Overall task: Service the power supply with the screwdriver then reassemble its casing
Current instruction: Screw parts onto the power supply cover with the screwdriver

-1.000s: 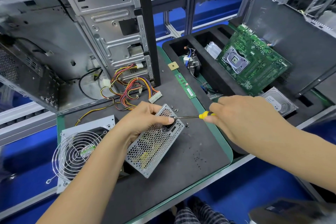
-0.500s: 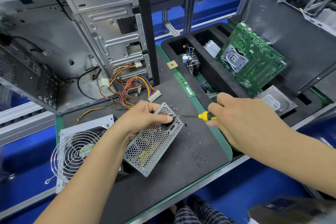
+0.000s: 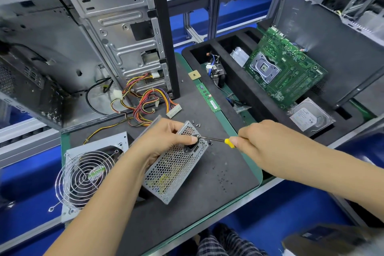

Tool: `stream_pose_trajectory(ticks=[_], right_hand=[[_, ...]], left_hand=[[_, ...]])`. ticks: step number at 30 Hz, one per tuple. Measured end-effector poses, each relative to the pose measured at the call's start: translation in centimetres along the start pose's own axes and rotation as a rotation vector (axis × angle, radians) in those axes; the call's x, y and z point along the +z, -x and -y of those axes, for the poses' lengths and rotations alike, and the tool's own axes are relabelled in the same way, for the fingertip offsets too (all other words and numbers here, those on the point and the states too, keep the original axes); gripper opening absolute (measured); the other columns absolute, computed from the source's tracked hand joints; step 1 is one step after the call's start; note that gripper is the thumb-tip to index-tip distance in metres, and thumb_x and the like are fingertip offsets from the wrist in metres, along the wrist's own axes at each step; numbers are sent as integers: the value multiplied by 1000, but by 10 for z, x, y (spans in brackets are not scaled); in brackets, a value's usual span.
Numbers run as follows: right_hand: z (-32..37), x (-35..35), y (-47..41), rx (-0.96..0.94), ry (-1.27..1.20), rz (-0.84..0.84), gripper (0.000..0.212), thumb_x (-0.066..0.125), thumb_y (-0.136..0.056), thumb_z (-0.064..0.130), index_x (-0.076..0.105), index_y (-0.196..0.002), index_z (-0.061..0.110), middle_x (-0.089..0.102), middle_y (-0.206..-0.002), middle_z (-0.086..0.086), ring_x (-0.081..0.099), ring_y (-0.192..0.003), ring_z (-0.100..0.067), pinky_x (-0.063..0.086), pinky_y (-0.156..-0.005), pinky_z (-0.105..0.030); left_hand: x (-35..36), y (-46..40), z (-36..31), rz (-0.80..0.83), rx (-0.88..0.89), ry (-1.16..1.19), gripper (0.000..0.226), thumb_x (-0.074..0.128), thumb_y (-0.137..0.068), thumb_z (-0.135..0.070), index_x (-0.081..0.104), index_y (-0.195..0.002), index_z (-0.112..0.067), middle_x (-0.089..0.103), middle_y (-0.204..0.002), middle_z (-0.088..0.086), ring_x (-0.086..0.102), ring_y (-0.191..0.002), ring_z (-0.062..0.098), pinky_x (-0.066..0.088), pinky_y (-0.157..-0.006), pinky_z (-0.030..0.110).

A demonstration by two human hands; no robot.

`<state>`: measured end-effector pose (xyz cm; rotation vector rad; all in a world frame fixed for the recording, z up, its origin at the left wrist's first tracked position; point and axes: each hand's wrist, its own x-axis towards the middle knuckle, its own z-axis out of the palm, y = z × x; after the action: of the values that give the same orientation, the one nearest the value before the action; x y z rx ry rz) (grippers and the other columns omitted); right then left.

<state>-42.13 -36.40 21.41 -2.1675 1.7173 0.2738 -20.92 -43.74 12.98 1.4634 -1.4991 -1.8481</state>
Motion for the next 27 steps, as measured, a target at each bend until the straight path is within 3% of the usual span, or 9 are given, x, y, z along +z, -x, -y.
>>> stream_pose_trajectory(ticks=[5, 10, 15, 18, 20, 23, 25, 27], right_hand=[[-8, 14, 1, 14, -228, -2, 48, 30, -99, 43, 57, -87, 6, 46, -63, -3, 36, -53, -16, 30, -52, -31], [-25, 14, -13, 22, -508, 53, 29, 39, -97, 40, 49, -83, 17, 62, -62, 5, 48, -43, -3, 43, -49, -25], [-20, 21, -49, 38, -744, -15, 16, 55, -91, 27, 45, -83, 19, 40, -62, 7, 37, -41, 0, 28, -47, -18], [-4, 23, -75, 18, -888, -64, 22, 65, -87, 24, 46, -78, 18, 37, -60, 11, 31, -40, -3, 24, -48, -20], [9, 23, -88, -26, -928, -79, 23, 70, -84, 30, 51, -82, 17, 44, -50, 18, 37, -38, 0, 25, -43, -13], [24, 23, -101, -117, -901, -92, 22, 76, -77, 37, 58, -76, 25, 51, -50, 24, 44, -44, 6, 28, -41, -8], [29, 25, -107, -169, -852, -82, 24, 78, -74, 38, 58, -65, 26, 44, -50, 13, 36, -47, -1, 26, -44, -13], [30, 27, -111, -197, -827, -48, 25, 77, -76, 36, 60, -67, 19, 38, -54, 9, 32, -52, -6, 22, -45, -16]], left_hand=[[-11, 0, -2, 20, -7, -4, 11, 76, -79, -10, 77, -88, -4, 73, -80, 17, 66, -68, 21, 52, -64, 28], [-32, 4, -6, 92, 51, -79, 27, 70, -82, -23, 74, -96, 0, 73, -93, 18, 64, -84, 19, 47, -83, 28], [-49, 1, -16, 233, -14, -101, 26, 62, -91, -19, 71, -105, 2, 74, -100, 12, 68, -88, 13, 49, -79, 18], [-59, -4, -23, 314, -75, -97, 25, 59, -94, -15, 68, -109, 3, 72, -103, 15, 68, -90, 18, 52, -82, 26], [-63, -7, -27, 338, -91, -128, 28, 60, -93, -14, 66, -114, 4, 69, -109, 18, 65, -97, 21, 50, -90, 32], [-64, -5, -32, 292, -20, -268, 28, 63, -91, -22, 69, -112, -5, 69, -107, 14, 60, -97, 18, 44, -93, 33], [-63, 0, -33, 209, 33, -369, 24, 65, -87, -34, 75, -101, -18, 67, -95, 13, 53, -86, 18, 40, -83, 36], [-62, 6, -31, 115, 28, -433, 35, 65, -87, -41, 74, -95, -8, 53, -79, 13, 41, -75, 21, 31, -72, 36]])
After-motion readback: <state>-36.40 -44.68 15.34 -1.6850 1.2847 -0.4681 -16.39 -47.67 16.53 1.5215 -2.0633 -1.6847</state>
